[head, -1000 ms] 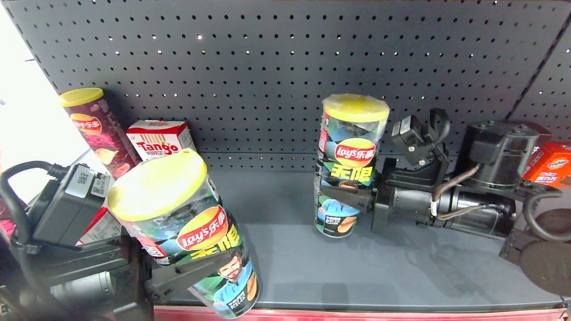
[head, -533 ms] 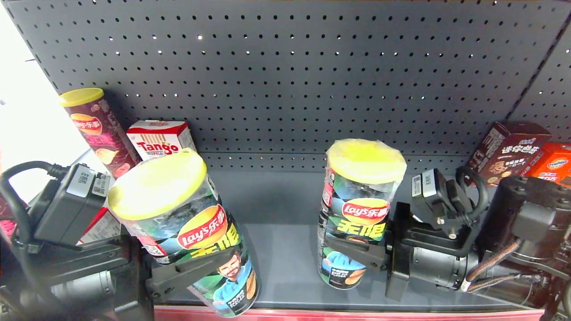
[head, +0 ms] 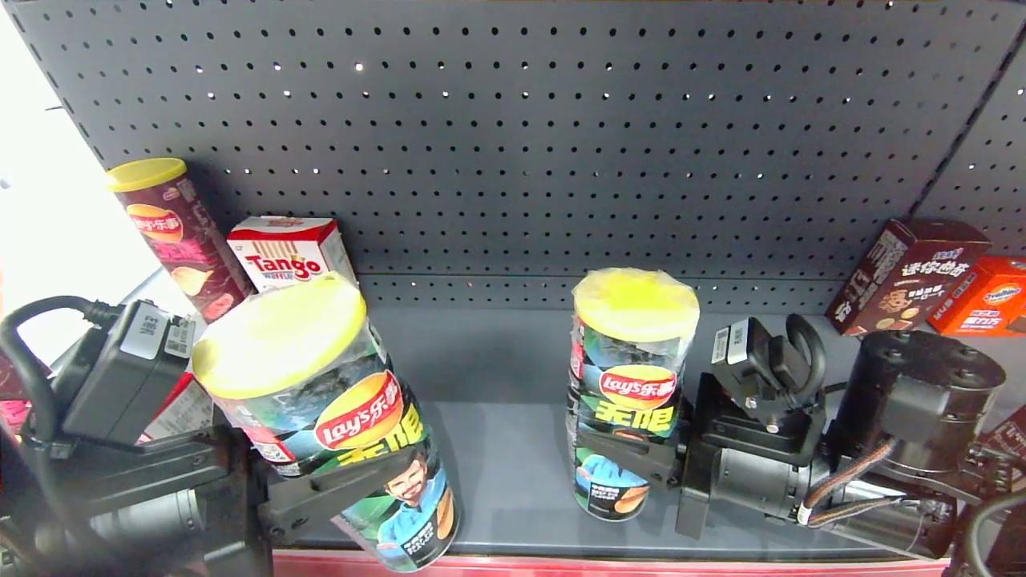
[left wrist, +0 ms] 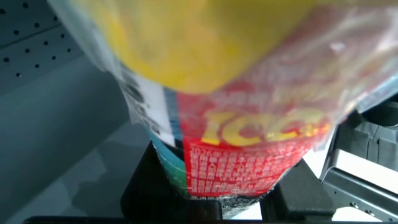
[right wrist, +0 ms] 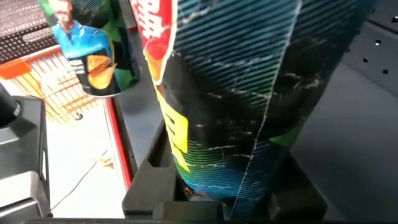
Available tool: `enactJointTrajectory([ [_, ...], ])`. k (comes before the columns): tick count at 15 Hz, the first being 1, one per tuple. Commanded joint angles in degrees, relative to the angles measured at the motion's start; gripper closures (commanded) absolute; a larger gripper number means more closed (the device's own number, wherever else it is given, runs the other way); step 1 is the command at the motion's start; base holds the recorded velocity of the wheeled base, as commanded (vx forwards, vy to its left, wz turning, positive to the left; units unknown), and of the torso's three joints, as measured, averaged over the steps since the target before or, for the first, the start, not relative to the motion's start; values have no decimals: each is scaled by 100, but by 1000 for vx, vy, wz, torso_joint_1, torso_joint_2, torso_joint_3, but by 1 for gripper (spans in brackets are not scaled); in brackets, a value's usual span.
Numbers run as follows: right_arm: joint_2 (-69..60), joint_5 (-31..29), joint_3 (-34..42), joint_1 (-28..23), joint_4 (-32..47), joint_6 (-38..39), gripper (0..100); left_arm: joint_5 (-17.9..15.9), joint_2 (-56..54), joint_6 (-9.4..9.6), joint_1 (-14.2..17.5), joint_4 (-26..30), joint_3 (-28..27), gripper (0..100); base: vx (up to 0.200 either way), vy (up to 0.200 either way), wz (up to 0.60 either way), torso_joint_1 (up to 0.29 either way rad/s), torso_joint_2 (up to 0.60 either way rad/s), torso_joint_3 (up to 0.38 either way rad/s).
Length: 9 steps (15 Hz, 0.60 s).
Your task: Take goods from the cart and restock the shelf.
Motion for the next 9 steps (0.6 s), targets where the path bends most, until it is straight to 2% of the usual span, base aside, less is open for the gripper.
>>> enactJointTrajectory([
  [1,107,4,-28,9,-2,-15,100,-3,-73,2,10,-3,108,100,0,0,0,0,0,0],
  [2,98,4,-10,9,-2,-32,0,-3,-99,2,10,-3,117,100,0,0,0,0,0,0],
  [9,-385,-251,298,-53,-2,-50,0,-12,-125,2,10,-3,90,100,0,0,0,0,0,0],
])
